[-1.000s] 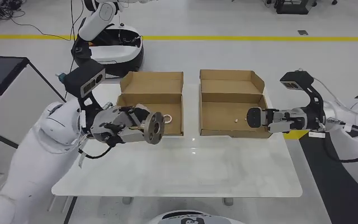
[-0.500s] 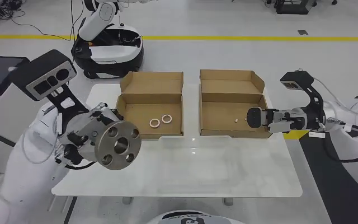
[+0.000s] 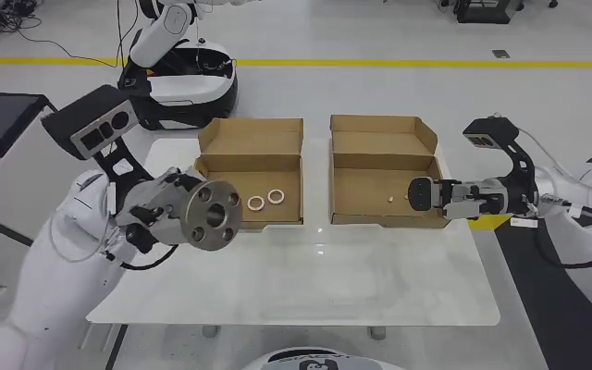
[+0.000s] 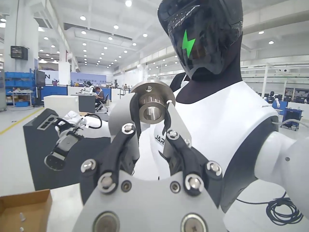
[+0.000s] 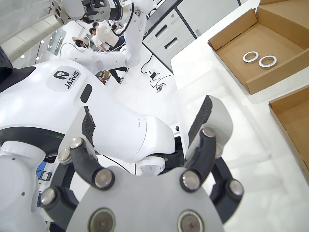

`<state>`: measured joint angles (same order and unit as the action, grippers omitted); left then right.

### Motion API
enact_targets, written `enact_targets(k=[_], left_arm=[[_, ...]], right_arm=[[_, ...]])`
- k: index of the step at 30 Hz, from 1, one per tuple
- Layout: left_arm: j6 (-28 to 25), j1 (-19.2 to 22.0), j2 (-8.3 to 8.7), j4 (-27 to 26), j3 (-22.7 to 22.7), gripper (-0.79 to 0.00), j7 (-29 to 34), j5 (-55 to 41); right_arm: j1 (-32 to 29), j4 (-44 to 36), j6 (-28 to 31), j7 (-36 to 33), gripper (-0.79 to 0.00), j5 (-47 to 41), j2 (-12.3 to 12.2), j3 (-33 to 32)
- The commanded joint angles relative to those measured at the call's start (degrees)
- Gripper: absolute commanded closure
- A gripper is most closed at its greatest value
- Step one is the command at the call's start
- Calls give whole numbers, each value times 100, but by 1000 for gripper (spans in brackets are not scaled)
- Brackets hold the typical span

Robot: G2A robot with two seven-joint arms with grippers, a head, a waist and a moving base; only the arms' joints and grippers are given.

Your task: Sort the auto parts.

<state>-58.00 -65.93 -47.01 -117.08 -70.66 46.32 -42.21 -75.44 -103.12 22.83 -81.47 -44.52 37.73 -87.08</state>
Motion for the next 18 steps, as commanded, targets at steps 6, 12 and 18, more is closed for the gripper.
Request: enact_targets(k=[6, 12, 18], left_arm=[[0, 69, 184, 289, 256, 0, -1, 391], [0, 118, 179, 127, 128, 0, -1, -386], [0, 5, -99, -133, -247, 0, 0, -1283]], right_arm=[[0, 0, 0, 0, -785, 0, 0, 0], [0, 0, 0, 0, -785, 0, 0, 0], [0, 0, 0, 0, -785, 0, 0, 0]])
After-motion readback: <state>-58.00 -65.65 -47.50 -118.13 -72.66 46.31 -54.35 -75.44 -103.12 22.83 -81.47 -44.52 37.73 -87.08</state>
